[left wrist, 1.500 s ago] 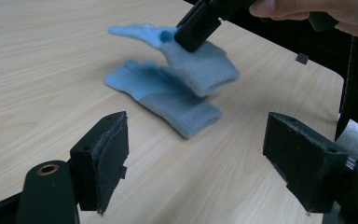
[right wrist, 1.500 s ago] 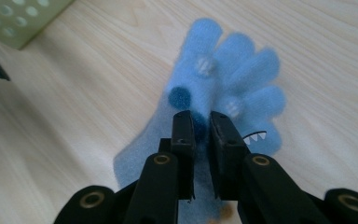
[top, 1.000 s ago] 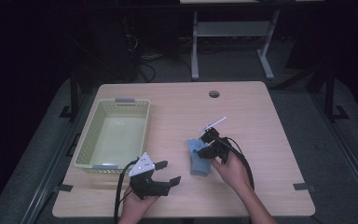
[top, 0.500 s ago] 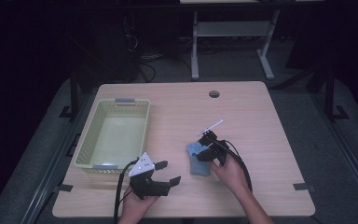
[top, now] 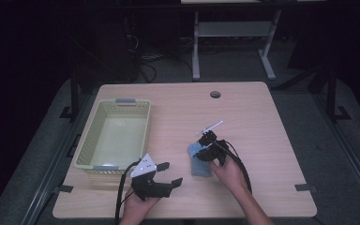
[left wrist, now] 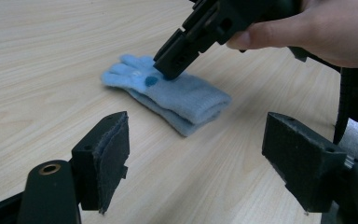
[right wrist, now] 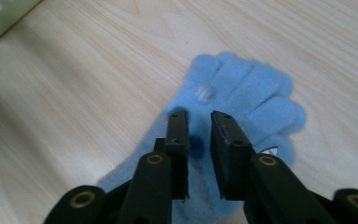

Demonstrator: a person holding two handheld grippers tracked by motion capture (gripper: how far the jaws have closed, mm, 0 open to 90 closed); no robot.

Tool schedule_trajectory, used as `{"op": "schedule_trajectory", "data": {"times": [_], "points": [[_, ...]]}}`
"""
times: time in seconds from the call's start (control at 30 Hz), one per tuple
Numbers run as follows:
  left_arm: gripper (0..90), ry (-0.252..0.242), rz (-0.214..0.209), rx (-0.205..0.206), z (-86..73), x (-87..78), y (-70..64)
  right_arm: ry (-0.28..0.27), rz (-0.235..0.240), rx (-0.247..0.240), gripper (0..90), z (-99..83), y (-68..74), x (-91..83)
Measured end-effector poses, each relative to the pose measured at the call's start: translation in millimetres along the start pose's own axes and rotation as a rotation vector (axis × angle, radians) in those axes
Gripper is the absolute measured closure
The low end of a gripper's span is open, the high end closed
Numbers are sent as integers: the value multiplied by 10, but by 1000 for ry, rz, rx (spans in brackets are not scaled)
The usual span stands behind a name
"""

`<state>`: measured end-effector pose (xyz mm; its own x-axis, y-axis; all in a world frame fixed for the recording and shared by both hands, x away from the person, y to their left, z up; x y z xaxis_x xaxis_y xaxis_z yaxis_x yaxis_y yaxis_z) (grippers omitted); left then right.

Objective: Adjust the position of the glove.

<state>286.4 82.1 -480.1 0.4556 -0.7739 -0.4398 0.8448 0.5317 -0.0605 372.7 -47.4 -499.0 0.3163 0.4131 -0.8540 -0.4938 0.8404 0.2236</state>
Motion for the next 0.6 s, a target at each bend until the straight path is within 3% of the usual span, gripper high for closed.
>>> {"op": "schedule_trajectory", "data": {"times": [0.17, 0.43, 0.6], "points": [[228, 2, -11, -2, -14, 13, -12, 47, 3, -3, 787, -63, -17, 164], [228, 19, -25, -13, -56, 62, -37, -37, 68, 14, 663, -56, -14, -1], [235, 30, -28, -33, -68, 90, -55, -84, 112, 59, 580, -71, -82, -142]]}}
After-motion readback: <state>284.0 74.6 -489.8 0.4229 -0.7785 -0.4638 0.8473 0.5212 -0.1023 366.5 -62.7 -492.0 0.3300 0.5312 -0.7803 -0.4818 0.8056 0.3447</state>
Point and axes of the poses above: each handheld gripper's, and its own axes: x roughly forward along the jaws, z roughly out of its top, y roughly to its left, the point moved 9 cm from there along x, roughly forward along the jaws, and after that the axes turned 10 degrees about x, right-handed, at the moved point
